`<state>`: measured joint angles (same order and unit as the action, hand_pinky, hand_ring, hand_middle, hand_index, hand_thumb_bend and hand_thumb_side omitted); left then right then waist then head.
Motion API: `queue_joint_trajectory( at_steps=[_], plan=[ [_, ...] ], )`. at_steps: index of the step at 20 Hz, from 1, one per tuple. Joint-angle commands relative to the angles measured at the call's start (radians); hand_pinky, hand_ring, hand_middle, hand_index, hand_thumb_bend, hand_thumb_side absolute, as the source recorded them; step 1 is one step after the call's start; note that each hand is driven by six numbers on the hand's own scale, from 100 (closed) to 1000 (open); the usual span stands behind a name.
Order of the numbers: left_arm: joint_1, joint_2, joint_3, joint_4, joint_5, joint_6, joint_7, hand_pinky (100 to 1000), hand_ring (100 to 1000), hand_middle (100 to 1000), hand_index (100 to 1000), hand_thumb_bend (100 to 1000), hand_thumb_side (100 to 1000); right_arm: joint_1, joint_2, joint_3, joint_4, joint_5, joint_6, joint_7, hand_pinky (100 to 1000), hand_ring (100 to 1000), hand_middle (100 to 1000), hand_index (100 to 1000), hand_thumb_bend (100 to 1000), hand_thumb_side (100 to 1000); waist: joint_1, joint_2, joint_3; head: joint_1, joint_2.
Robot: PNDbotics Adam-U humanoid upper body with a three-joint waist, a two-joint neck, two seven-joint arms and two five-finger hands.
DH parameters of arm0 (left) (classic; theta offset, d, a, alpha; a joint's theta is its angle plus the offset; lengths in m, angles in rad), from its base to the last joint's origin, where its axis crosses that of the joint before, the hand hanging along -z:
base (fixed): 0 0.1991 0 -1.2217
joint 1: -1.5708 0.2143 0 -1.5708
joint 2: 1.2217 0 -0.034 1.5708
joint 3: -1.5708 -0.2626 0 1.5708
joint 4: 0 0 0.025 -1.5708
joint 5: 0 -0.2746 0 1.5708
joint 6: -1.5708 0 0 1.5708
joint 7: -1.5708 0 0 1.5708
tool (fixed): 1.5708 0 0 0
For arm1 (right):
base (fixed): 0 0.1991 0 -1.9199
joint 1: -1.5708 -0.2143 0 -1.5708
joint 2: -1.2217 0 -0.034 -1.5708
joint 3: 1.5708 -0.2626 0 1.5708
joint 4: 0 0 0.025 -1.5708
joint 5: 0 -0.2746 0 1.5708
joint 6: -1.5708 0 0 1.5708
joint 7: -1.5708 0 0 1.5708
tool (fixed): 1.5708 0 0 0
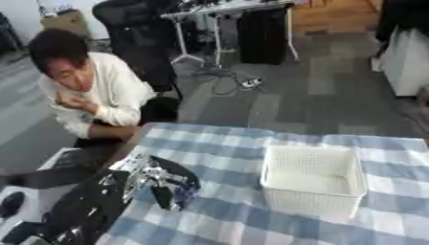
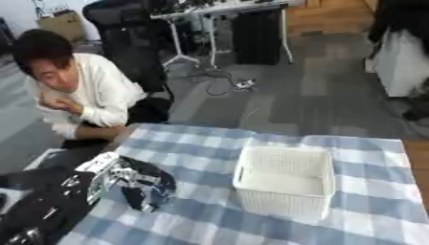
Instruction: Pick up objects on the table and place them in the box.
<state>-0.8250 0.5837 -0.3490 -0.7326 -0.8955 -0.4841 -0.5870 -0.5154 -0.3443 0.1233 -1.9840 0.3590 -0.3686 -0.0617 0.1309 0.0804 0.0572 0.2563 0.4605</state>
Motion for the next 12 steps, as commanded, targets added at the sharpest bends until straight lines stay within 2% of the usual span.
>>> queue_joint_trajectory(
  at_steps=[1,4,8,12],
  plan=[
    [-0.017,0.043,0.034,0.01,-0.021,-0.04,0.012,1000,1000,1000,1000,665,303,-0.012,-0.017,-0.008,-0.016,0.005,0.004,-0.001,534,535,590,654,255,1000,-0.005,-0.01,0.003,0.018,-0.005],
    [-0.029,0.043,0.057,0.027,-0.056,-0.114,0.051,1000,1000,1000,1000,762,295,-0.013,-0.017,-0.008,-0.016,0.006,0.004,-0.002,535,535,590,654,254,1000,-0.007,-0.009,0.003,0.022,-0.007],
    [-0.041,0.04,0.08,0.036,-0.172,-0.212,0.153,1000,1000,1000,1000,1000,259,-0.013,-0.016,-0.009,-0.016,0.006,0.004,-0.002,536,535,590,654,256,1000,-0.008,-0.009,0.003,0.021,-0.01],
    [-0.056,0.028,0.097,0.061,-0.308,-0.252,0.229,1000,1000,1000,1000,1000,263,-0.014,-0.015,-0.009,-0.016,0.006,0.004,-0.002,536,535,590,655,254,1000,-0.009,-0.008,0.001,0.026,-0.011]
  ],
)
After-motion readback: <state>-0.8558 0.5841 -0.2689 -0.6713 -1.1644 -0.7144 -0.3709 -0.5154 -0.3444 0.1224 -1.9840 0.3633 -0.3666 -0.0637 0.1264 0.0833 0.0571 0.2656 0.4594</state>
